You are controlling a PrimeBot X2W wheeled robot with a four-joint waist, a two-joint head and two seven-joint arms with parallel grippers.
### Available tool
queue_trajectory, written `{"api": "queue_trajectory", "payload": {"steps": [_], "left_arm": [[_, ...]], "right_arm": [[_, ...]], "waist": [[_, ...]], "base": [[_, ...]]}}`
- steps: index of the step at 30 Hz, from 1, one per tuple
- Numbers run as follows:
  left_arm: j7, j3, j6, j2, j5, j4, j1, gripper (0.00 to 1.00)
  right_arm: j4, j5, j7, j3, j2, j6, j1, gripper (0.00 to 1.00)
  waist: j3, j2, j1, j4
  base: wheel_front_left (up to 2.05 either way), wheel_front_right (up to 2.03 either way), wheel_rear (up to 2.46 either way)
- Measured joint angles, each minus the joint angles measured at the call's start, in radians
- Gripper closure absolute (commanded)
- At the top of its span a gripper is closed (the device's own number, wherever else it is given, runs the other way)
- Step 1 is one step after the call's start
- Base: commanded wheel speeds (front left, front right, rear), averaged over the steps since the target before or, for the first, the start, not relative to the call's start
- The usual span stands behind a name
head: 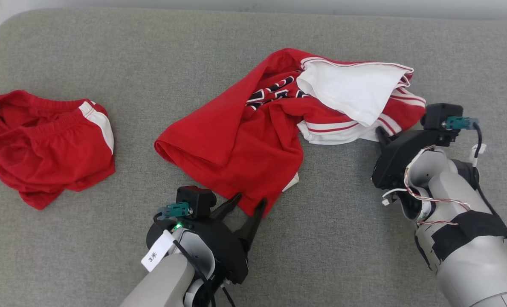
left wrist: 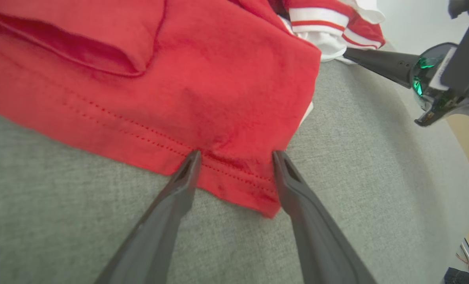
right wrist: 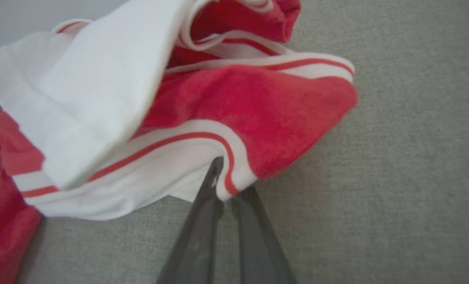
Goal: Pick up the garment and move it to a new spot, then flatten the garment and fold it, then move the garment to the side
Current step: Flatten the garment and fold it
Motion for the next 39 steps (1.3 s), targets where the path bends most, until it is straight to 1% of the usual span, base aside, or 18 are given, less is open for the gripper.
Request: {"api": "queue_trajectory", "payload": {"steps": [1,6,10,14,18,23,28,34,36,39], "left_arm": [[0.000,-0.003,-0.001,0.001,0.000,0.007,-0.006,1.00],[-0.001,-0.013,-0.017,0.011,0.000,0.039,-0.010,1.00],[-0.017,-0.013,-0.018,0.010,0.000,0.052,-0.010,1.00],[-0.049,0.007,-0.018,0.024,0.000,0.047,-0.009,1.00],[-0.097,0.046,-0.015,0.070,0.005,0.016,-0.010,1.00],[-0.149,0.081,0.006,0.122,0.013,-0.040,-0.009,1.00],[-0.168,0.091,0.020,0.156,0.014,-0.114,0.041,1.00],[-0.165,0.090,0.029,0.212,0.010,-0.230,0.151,1.00],[-0.162,0.091,0.030,0.217,0.008,-0.276,0.168,1.00],[-0.158,0.093,0.045,0.234,0.008,-0.357,0.194,1.00]], "right_arm": [[0.009,0.000,-0.003,0.005,0.002,0.001,-0.002,1.00],[0.043,0.000,-0.029,0.005,0.004,0.008,-0.005,1.00],[0.056,-0.001,-0.062,-0.002,-0.012,0.010,-0.005,1.00],[0.045,0.000,-0.111,-0.031,-0.043,0.027,-0.002,1.00],[0.001,0.000,-0.169,-0.044,-0.072,0.058,0.008,1.00],[-0.069,0.001,-0.215,-0.055,-0.116,0.093,0.067,1.00],[-0.157,0.020,-0.220,-0.056,-0.140,0.121,0.195,1.00],[-0.292,0.044,-0.193,-0.059,-0.149,0.127,0.357,1.00],[-0.357,0.083,-0.195,-0.082,-0.145,0.128,0.411,1.00],[-0.474,0.109,-0.200,-0.109,-0.148,0.128,0.483,1.00]], "waist": [[-0.001,0.0000,0.0000,0.000],[-0.016,0.0000,0.0001,-0.005],[-0.033,0.0001,0.0001,-0.008],[-0.056,0.0001,0.0002,-0.012],[-0.083,0.0001,0.0001,-0.015],[-0.128,0.0000,0.0001,-0.020],[-0.178,0.0001,0.0000,-0.027],[-0.234,0.0000,0.0000,-0.040],[-0.245,0.0000,-0.0001,-0.047],[-0.258,0.0000,-0.0001,-0.056]], "base": [[0.00,0.00,0.00],[0.00,0.00,0.00],[0.00,0.00,0.00],[0.00,0.00,0.00],[0.00,0.00,0.00],[0.00,0.00,0.00],[0.00,0.00,0.00],[0.00,0.00,0.00],[0.00,0.00,0.00],[0.00,0.00,0.00]]}}
